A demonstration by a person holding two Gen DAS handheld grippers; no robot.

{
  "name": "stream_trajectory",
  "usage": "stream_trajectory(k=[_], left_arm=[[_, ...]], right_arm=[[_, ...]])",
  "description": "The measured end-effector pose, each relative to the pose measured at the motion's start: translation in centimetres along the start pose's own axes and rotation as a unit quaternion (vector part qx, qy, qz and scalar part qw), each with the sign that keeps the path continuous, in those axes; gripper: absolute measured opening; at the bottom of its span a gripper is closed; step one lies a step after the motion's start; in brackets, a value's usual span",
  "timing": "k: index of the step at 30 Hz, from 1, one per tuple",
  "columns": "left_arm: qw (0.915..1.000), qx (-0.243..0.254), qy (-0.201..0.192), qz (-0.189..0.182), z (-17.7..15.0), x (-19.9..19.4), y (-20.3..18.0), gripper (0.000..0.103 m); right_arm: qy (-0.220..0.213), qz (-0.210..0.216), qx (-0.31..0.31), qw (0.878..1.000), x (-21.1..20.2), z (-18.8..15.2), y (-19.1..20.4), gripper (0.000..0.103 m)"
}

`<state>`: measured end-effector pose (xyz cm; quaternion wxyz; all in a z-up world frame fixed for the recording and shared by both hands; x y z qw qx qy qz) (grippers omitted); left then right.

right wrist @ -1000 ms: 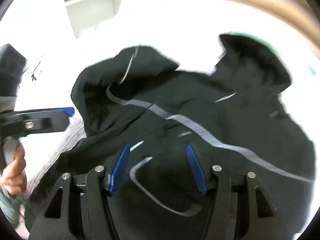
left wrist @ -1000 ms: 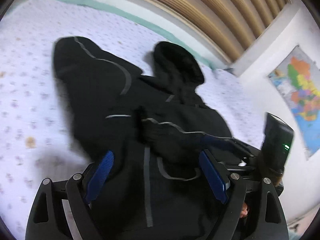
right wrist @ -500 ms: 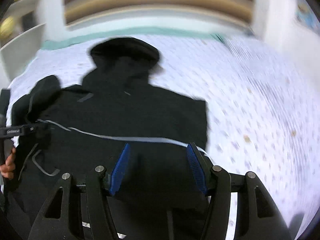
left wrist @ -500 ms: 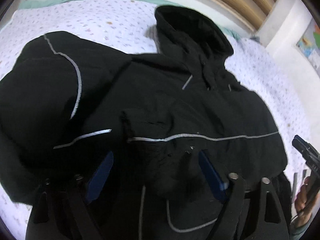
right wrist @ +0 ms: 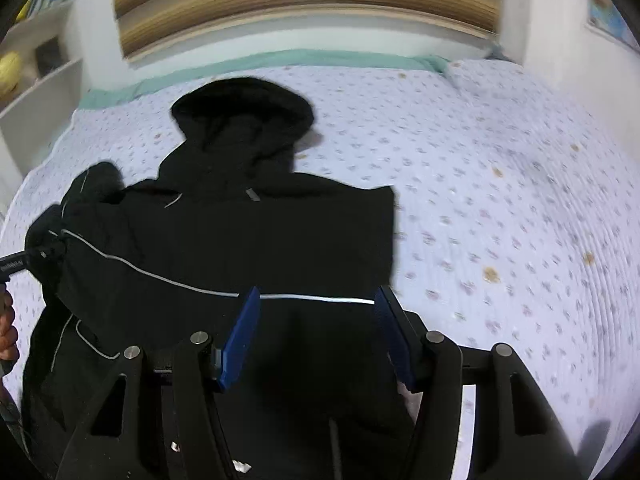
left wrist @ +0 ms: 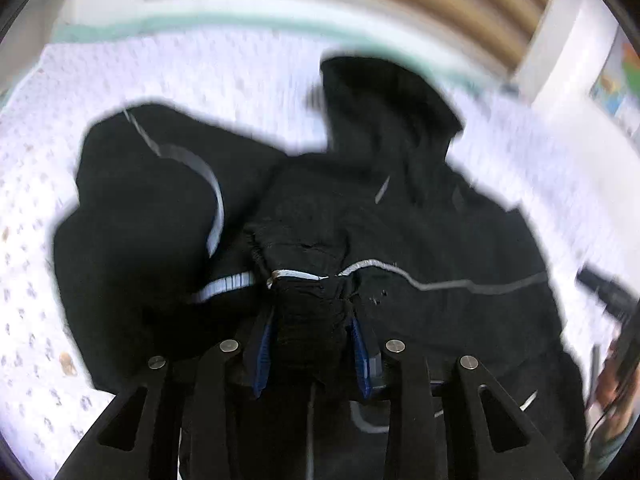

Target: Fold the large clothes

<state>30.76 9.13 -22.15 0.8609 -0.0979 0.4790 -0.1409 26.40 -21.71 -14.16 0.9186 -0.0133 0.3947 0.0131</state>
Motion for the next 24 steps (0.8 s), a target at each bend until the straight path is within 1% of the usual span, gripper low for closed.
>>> stream_trajectory(k=[1, 2, 3, 4, 5, 6, 7, 8, 9, 11, 13, 15, 16, 18, 20, 21, 23, 24], left_arm=[[0.9996, 0.000, 0.027, 0.011, -1.2, 1.4, 0.4, 0.037], [0.9985, -0.001, 0.046, 0.028, -2.3, 2.7, 0.9, 0.040], [0.9983, 0.004, 0.047, 0.035, -2.5, 3.2, 1.1, 0.047], [0.9983, 0.015, 0.038, 0.042, -2.6, 3.5, 1.3, 0.049], [0.9986, 0.019, 0.030, 0.039, -2.6, 3.4, 1.1, 0.050], [0.9991, 0.018, 0.024, 0.029, -2.6, 3.1, 1.0, 0.052], [0.9996, 0.013, 0.018, 0.017, -2.5, 2.5, 1.0, 0.052], [0.9998, 0.011, 0.009, 0.011, -2.4, 1.8, 0.9, 0.052], [0.9999, 0.010, -0.001, 0.003, -2.4, 0.8, 0.9, 0.052], [0.9991, 0.011, -0.036, -0.017, -1.6, -2.1, 0.7, 0.053], [0.9971, 0.013, -0.066, -0.035, -0.6, -4.8, 0.0, 0.062], [0.9950, 0.019, -0.077, -0.060, 0.2, -6.5, -1.4, 0.064], [0.9935, 0.023, -0.077, -0.080, 0.6, -6.8, -2.4, 0.064], [0.9922, 0.031, -0.069, -0.099, 1.1, -6.2, -4.0, 0.064], [0.9935, 0.045, -0.052, -0.091, 1.7, -4.0, -5.3, 0.064], [0.9942, 0.049, -0.038, -0.088, 1.3, -2.6, -5.5, 0.064], [0.9955, 0.041, -0.014, -0.084, 1.3, 0.0, -5.5, 0.064], [0.9970, 0.032, -0.001, -0.071, 1.0, 1.6, -4.8, 0.064]], right_arm=[[0.005, 0.003, -0.008, 1.000, 0.9, -0.3, 0.9, 0.062], [0.012, 0.004, -0.012, 1.000, 1.9, -0.6, 1.6, 0.062], [0.026, 0.005, -0.015, 1.000, 3.3, -1.3, 2.2, 0.062], [0.048, 0.007, -0.016, 0.999, 5.0, -2.4, 2.7, 0.062], [0.076, 0.004, -0.018, 0.997, 6.9, -3.7, 2.9, 0.063], [0.116, -0.008, -0.020, 0.993, 9.2, -5.4, 2.8, 0.064], [0.132, -0.006, -0.016, 0.991, 10.6, -6.5, 2.8, 0.065], [0.122, -0.011, -0.014, 0.992, 10.6, -6.3, 2.8, 0.065], [0.124, -0.016, -0.017, 0.992, 10.3, -6.1, 2.8, 0.066], [0.130, -0.022, -0.017, 0.991, 9.5, -5.7, 2.8, 0.066], [0.137, -0.017, -0.013, 0.990, 8.7, -5.6, 2.8, 0.066], [0.145, -0.017, -0.008, 0.989, 7.1, -5.4, 2.8, 0.066], [0.141, -0.016, -0.007, 0.990, 5.8, -5.0, 3.0, 0.066], [0.119, -0.006, -0.012, 0.993, 2.9, -3.6, 4.3, 0.066], [0.084, 0.005, -0.022, 0.996, -0.1, -1.4, 5.9, 0.066], [0.063, 0.010, -0.023, 0.998, -1.6, -0.1, 6.7, 0.066], [0.018, 0.023, -0.016, 0.999, -4.1, 2.5, 8.1, 0.068], [0.003, 0.025, -0.012, 1.000, -4.6, 3.4, 8.4, 0.073]])
Point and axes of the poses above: each gripper's, at about its wrist camera, not at the fingertips, and x roughly the way its jaws point, y to its left, z to its top, the point moved 10 cm from there along x, roughly the way its jaws point, and after that the axes turned 6 degrees about -z, right-handed, at the moved point
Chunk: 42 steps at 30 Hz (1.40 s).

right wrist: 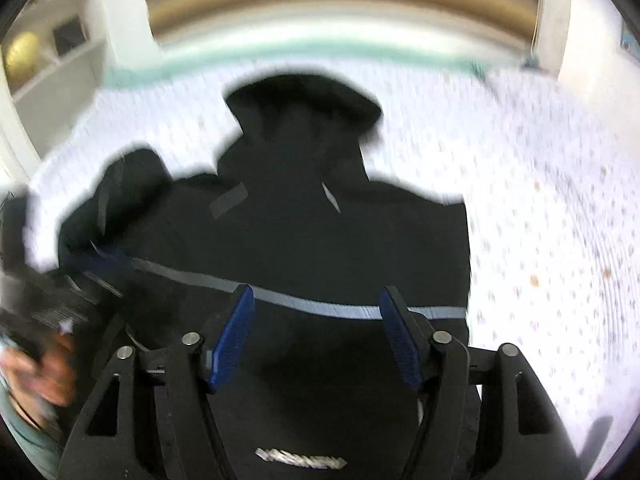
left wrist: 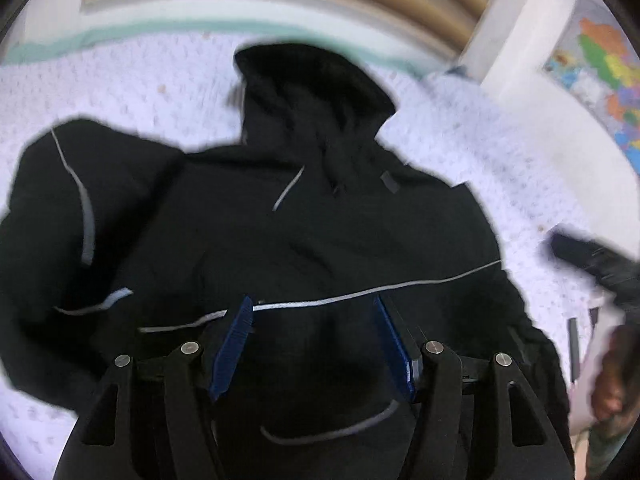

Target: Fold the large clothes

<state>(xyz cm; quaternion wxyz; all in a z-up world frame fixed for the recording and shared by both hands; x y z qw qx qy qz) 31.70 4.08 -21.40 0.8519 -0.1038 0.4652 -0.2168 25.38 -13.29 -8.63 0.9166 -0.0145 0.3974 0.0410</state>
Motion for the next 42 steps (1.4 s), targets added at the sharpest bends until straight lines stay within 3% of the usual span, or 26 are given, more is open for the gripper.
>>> stream_trajectory(k=[2, 3, 7, 11, 13, 16, 19, 22, 25, 29, 32, 35, 42], left_arm=[[0.9975, -0.034, 0.052, 0.034, -1.8, 3.2, 2.5, 0.063], [0.9962, -0.047, 0.066, 0.031, -2.7, 4.5, 3.3, 0.063], [0.9974, -0.006, 0.048, 0.054, -2.7, 5.0, 2.6, 0.063], [0.9976, 0.009, 0.034, 0.060, -2.8, 4.6, 2.1, 0.063], [0.9987, 0.016, 0.024, 0.042, -2.9, 2.7, 1.2, 0.063], [0.9988, 0.033, -0.003, -0.037, -2.6, -1.2, -1.9, 0.064], [0.9947, 0.063, -0.063, -0.052, -0.7, -6.9, -3.3, 0.065], [0.9908, 0.040, -0.124, -0.036, 2.7, -12.5, 0.0, 0.081], [0.9855, -0.009, -0.169, 0.009, 5.4, -16.0, 6.4, 0.081], [0.9792, -0.071, -0.150, 0.117, 7.4, -14.7, 16.9, 0.081], [0.9696, -0.133, -0.149, 0.140, 7.8, -12.5, 23.3, 0.081], [0.9642, -0.202, -0.152, 0.082, 7.8, -9.7, 27.6, 0.081], [0.9493, -0.271, -0.155, -0.037, 9.3, -3.4, 29.4, 0.081]], right_arm=[[-0.025, -0.003, 0.014, 1.000, 0.1, 1.6, 0.9, 0.080], [-0.028, -0.007, 0.025, 0.999, 0.5, 1.9, 0.8, 0.081], [0.018, 0.008, 0.057, 0.998, 4.9, -0.3, 2.1, 0.081], [0.041, -0.013, 0.050, 0.998, 9.6, -3.5, 2.8, 0.081], [0.043, -0.038, 0.022, 0.998, 11.9, -5.9, 2.6, 0.081], [0.003, -0.039, 0.008, 0.999, 13.7, -7.0, 2.9, 0.086], [0.003, -0.039, 0.011, 0.999, 13.5, -7.1, 2.6, 0.086], [0.001, -0.033, 0.014, 0.999, 13.7, -7.2, 2.5, 0.087], [-0.003, -0.035, 0.013, 0.999, 13.8, -7.3, 2.5, 0.088], [-0.007, -0.033, 0.015, 0.999, 14.0, -7.2, 2.8, 0.089], [-0.008, -0.031, 0.015, 0.999, 13.8, -7.3, 2.8, 0.090], [-0.009, -0.030, 0.014, 0.999, 13.8, -7.3, 2.9, 0.091], [-0.013, -0.029, 0.014, 0.999, 13.9, -7.2, 3.0, 0.092]])
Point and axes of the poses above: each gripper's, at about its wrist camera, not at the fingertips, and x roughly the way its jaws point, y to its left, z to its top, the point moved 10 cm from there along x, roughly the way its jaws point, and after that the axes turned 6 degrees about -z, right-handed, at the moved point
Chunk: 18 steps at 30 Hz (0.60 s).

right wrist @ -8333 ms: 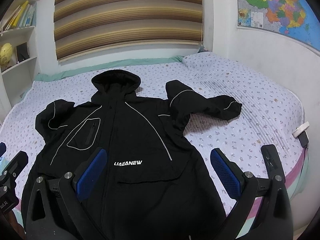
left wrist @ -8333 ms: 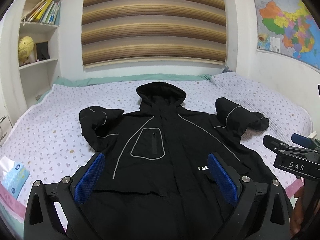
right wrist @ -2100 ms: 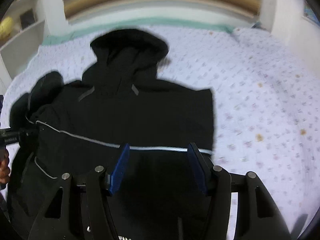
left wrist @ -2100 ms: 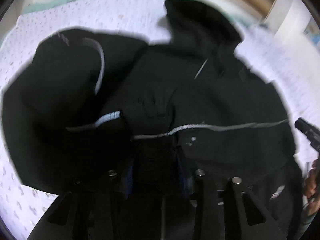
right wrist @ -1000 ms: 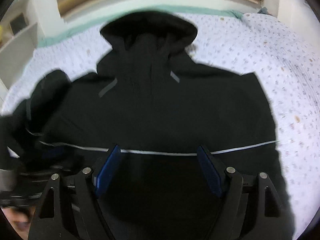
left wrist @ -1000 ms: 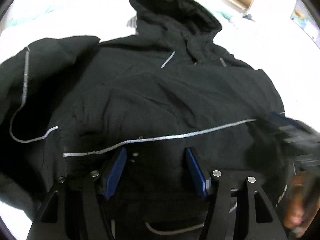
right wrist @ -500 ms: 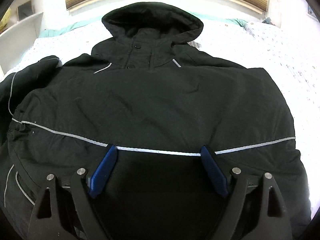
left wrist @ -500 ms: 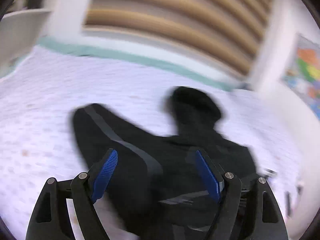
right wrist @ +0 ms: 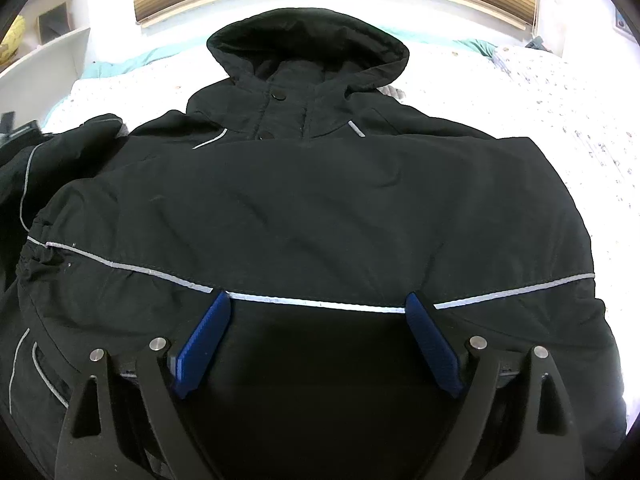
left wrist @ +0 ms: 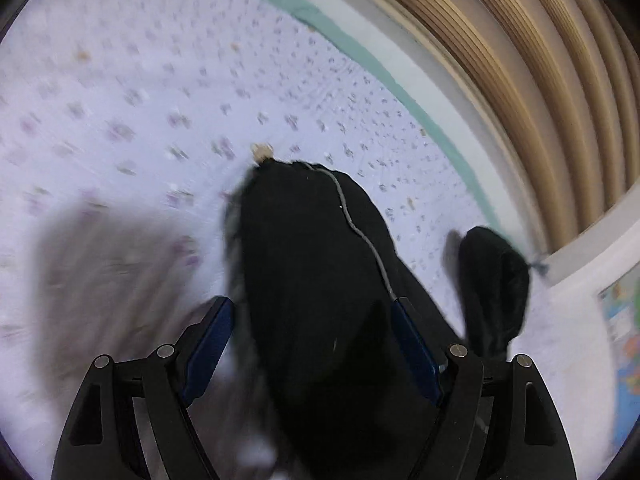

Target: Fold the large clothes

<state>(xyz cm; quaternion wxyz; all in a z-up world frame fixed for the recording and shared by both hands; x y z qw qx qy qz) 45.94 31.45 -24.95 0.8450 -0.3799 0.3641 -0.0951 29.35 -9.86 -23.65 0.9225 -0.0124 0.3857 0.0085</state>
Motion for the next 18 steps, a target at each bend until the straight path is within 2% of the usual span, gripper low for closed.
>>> stream_trajectory(k=[3, 5, 6, 7, 10, 13, 17, 18], left_arm=[[0.9999, 0.004, -0.011, 0.003, 0.1, 1.0, -0.4, 0.079], [0.9994, 0.017, -0.015, 0.026, 0.3, 1.1, -0.4, 0.062], [0.9987, 0.024, -0.017, 0.042, 0.4, 0.9, -0.5, 0.049], [0.9980, 0.027, -0.019, 0.054, 0.5, 0.6, -0.6, 0.040], [0.9954, 0.040, -0.039, 0.078, 0.5, -2.0, -0.9, 0.025], [0.9885, 0.064, -0.079, 0.112, 0.9, -6.4, -1.2, 0.022], [0.9702, 0.103, -0.136, 0.171, 0.7, -14.2, -0.2, 0.022], [0.9634, 0.111, -0.151, 0.191, 0.5, -16.4, 0.4, 0.022]], right_arm=[[-0.004, 0.003, 0.000, 1.000, 0.0, 0.0, 0.0, 0.093], [-0.006, 0.005, 0.001, 1.000, 0.0, 0.0, 0.1, 0.093], [-0.006, 0.006, 0.001, 1.000, 0.0, 0.1, 0.1, 0.093], [-0.006, 0.007, 0.001, 1.000, 0.0, 0.1, 0.1, 0.093], [-0.008, 0.009, 0.000, 1.000, 0.0, 0.1, 0.2, 0.095], [-0.011, 0.020, 0.002, 1.000, 0.1, 0.2, 0.3, 0.097], [-0.011, 0.021, 0.001, 1.000, 0.1, 0.3, 0.4, 0.097], [-0.011, 0.020, 0.001, 1.000, 0.1, 0.3, 0.4, 0.097]])
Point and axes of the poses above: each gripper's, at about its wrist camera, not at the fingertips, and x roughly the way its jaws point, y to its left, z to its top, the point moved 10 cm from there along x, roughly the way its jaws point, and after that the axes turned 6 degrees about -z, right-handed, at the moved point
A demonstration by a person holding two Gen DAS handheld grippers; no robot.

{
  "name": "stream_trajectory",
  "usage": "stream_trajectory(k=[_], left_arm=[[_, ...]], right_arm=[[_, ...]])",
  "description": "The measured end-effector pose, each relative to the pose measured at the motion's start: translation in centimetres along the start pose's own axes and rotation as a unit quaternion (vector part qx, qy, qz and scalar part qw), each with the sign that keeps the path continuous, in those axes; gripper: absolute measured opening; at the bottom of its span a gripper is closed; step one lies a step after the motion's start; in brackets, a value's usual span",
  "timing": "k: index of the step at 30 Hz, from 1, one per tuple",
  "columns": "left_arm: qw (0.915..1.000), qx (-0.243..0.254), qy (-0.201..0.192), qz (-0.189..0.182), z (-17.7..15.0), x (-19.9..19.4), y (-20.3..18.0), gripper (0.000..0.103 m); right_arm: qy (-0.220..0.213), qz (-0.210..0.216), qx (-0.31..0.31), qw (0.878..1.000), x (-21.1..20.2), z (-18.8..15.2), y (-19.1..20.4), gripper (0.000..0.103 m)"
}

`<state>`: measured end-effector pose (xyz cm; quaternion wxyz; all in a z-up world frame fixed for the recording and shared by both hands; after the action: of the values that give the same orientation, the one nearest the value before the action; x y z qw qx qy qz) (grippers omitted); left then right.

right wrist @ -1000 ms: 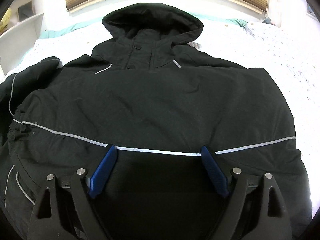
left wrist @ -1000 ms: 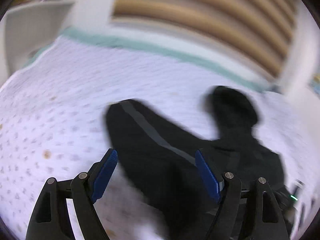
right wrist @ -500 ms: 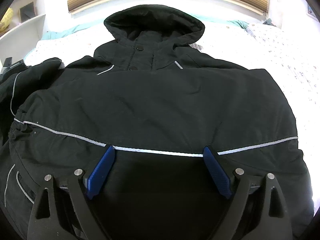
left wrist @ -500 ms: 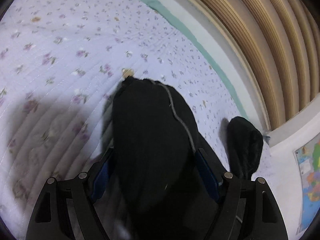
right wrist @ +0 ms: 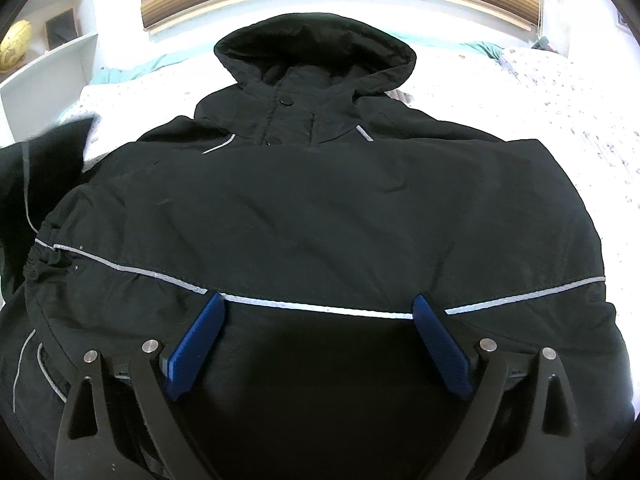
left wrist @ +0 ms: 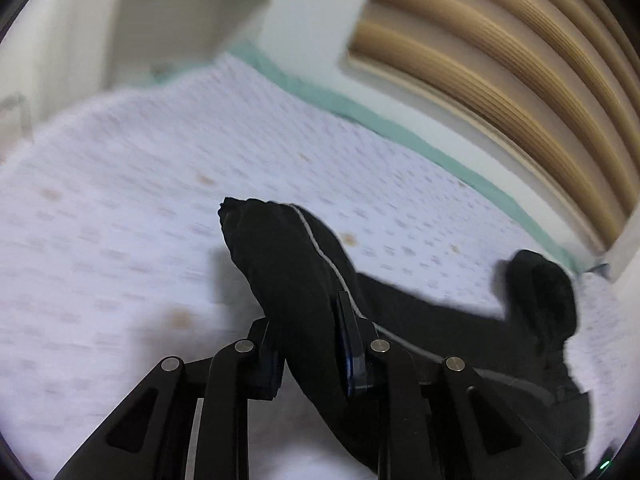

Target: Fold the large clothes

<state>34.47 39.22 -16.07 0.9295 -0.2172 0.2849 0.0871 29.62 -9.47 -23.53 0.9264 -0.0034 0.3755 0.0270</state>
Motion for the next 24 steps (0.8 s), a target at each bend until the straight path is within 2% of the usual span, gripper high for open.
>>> stream_trajectory(k=[2, 5, 7, 9, 11, 13, 15, 17, 18, 20, 22, 23, 24], left_arm=[[0.9993, -0.001, -0.021, 0.030, 0.2, -2.8, 2.6, 0.022], [0.9957, -0.029, -0.036, 0.081, -0.7, -6.5, 7.2, 0.023], [0.9920, -0.052, -0.029, 0.111, -2.3, -7.8, 10.3, 0.023], [0.9891, -0.068, -0.002, 0.130, -4.3, -7.6, 13.0, 0.024], [0.9869, -0.107, 0.027, 0.118, -6.7, -6.6, 15.3, 0.025], [0.9821, -0.166, 0.049, 0.075, -9.0, -5.4, 17.0, 0.042], [0.9800, -0.193, 0.034, 0.034, -9.9, -5.4, 17.3, 0.045], [0.9788, -0.204, 0.023, 0.010, -9.6, -5.5, 17.3, 0.052], [0.9788, -0.204, 0.020, 0.002, -9.5, -5.4, 17.1, 0.059], [0.9806, -0.195, 0.021, 0.005, -9.5, -5.3, 16.7, 0.064], [0.9822, -0.185, 0.024, 0.023, -9.4, -4.9, 16.5, 0.061], [0.9837, -0.175, 0.022, 0.036, -9.2, -5.0, 16.1, 0.055], [0.9862, -0.156, 0.018, 0.052, -8.7, -4.9, 15.6, 0.037]], right_arm=[[0.000, 0.000, 0.000, 1.000, 0.0, 0.0, 0.0, 0.097], [0.000, 0.001, 0.000, 1.000, 0.0, 0.0, 0.1, 0.099], [0.000, 0.001, -0.001, 1.000, 0.0, 0.0, 0.1, 0.099], [0.001, 0.001, -0.001, 1.000, 0.0, 0.0, 0.1, 0.099], [0.001, 0.000, -0.001, 1.000, 0.0, 0.0, 0.1, 0.099], [0.001, 0.000, -0.001, 1.000, 0.0, 0.0, 0.1, 0.099], [0.001, 0.000, -0.001, 1.000, 0.0, 0.0, 0.2, 0.099], [0.001, 0.000, -0.002, 1.000, 0.0, 0.0, 0.1, 0.099], [0.001, -0.001, -0.002, 1.000, 0.0, 0.0, 0.1, 0.099], [0.001, -0.001, -0.002, 1.000, 0.0, 0.0, 0.1, 0.099], [0.001, -0.001, -0.002, 1.000, 0.0, 0.0, 0.2, 0.099], [0.001, -0.001, -0.002, 1.000, 0.0, 0.0, 0.2, 0.099], [0.001, 0.000, -0.002, 1.000, 0.0, 0.0, 0.2, 0.099]])
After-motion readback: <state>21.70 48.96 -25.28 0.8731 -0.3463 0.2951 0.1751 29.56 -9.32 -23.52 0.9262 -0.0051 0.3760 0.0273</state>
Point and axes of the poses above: each gripper's, at about its wrist camera, not at the fingertips, and x roughly the way its jaws point, y to its left, z to its top, the point moved 10 cm from there along x, roughly the way its jaws point, and after that the axes turned 6 degrees about -z, right-handed, at the moved point
